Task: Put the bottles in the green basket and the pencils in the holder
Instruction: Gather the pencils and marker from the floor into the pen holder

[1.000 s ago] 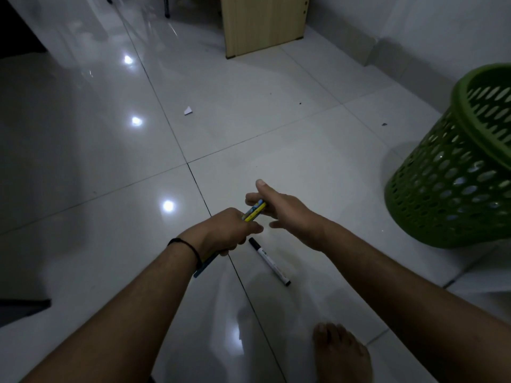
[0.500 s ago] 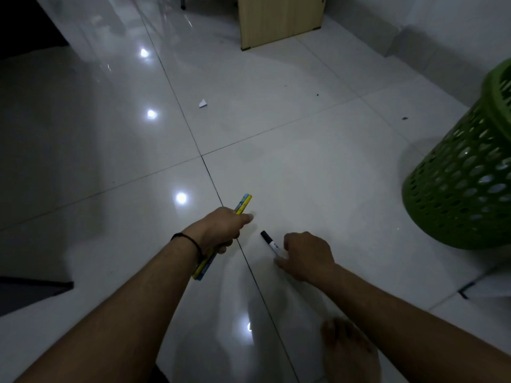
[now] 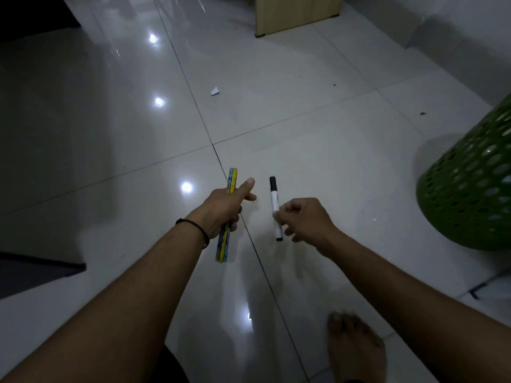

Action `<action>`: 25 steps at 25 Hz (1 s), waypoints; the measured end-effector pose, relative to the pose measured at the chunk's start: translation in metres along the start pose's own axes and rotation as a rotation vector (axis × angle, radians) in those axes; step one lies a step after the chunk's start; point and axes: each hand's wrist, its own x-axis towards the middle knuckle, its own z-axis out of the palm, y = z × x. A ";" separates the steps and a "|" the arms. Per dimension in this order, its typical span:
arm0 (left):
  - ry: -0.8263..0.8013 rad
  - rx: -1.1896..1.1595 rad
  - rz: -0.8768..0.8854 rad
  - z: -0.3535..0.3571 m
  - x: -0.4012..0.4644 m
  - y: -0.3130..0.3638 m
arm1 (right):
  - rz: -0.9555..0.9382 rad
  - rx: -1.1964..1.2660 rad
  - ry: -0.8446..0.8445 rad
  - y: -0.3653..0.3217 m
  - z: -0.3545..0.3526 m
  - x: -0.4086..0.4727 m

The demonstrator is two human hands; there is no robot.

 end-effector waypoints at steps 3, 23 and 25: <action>0.053 -0.041 0.083 0.002 -0.001 0.005 | -0.066 0.079 -0.078 -0.024 0.004 -0.011; 0.079 -0.243 0.050 0.036 0.019 0.011 | 0.046 0.038 -0.088 0.002 -0.018 -0.030; 0.087 -0.166 0.106 0.050 0.022 0.013 | 0.005 -0.167 0.006 0.012 -0.026 -0.024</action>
